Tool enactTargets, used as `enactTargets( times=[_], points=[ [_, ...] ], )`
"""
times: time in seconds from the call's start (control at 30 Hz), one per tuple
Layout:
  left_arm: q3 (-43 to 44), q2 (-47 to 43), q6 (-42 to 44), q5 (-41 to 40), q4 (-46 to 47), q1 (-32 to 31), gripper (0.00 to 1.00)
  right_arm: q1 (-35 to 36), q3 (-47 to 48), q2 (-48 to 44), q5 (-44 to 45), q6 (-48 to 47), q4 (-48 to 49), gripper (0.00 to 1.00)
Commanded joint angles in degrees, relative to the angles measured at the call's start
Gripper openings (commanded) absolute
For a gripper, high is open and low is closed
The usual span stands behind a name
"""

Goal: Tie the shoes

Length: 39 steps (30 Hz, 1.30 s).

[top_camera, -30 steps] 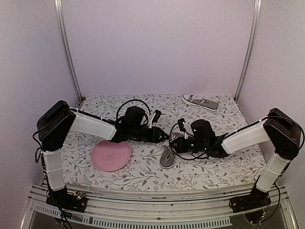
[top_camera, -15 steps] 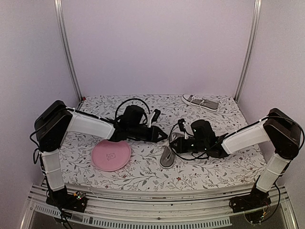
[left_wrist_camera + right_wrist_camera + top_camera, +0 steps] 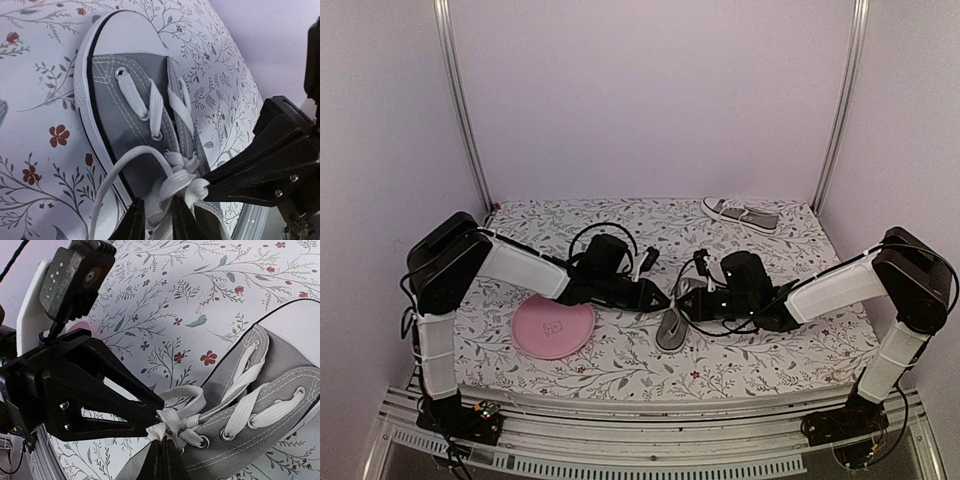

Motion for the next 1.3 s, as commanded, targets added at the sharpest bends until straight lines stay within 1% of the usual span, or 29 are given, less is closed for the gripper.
enactTargets(
  times=[0.0,0.13,0.33,0.47,0.53,0.7,0.97,1.27],
  points=[
    [1.04,1.17,-0.66,0.60,0.38,-0.25,0.19,0.25,-0.59,-0.50,0.47,0.72,0.86,0.02],
    [1.35,1.92,-1.47,1.12,1.63,-0.17,0.19,0.25,-0.65,-0.55,0.47,0.72,0.85,0.02],
    [1.28,3.18,-2.91,3.15,4.89,-0.19,0.24,0.25,-0.98,-0.72,0.65,0.80,0.85,0.02],
    [1.52,3.91,-3.71,4.60,7.60,-0.10,0.24,0.24,-1.64,-1.22,0.85,0.97,0.84,0.02],
    [1.63,4.15,-3.99,5.01,9.17,-0.10,0.20,0.31,-2.25,-1.77,0.94,1.26,0.81,0.02],
    [1.48,3.67,-4.13,5.27,12.63,-0.30,0.00,0.24,-4.16,-3.76,1.68,2.14,0.44,0.02],
    [-2.08,-0.12,-2.52,2.57,15.05,-2.64,0.00,0.27,-6.27,-6.19,3.16,4.02,-1.30,0.02],
    [-4.34,-2.35,-5.60,-1.63,13.80,-6.63,0.00,-0.23,-7.51,-5.91,3.01,6.43,-1.63,0.02]
  ],
)
